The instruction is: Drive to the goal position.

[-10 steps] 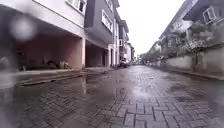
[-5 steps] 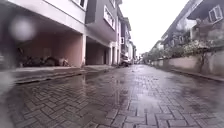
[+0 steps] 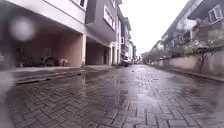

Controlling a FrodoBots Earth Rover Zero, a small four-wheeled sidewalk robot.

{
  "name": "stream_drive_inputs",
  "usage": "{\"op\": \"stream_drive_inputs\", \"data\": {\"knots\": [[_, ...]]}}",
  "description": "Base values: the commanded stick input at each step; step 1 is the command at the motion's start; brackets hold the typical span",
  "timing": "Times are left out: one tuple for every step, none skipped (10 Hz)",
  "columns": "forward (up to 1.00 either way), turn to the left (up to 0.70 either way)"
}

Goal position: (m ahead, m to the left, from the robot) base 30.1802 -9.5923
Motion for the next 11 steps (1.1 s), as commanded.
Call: {"op": "stream_drive_inputs", "data": {"knots": [[0.70,0.00],[0.70,0.00],[0.70,0.00],[0.70,0.00],[0.70,0.00],[0.70,0.00],[0.70,0.00],[0.70,0.00],[0.70,0.00],[0.70,0.00],[0.70,0.00]]}}
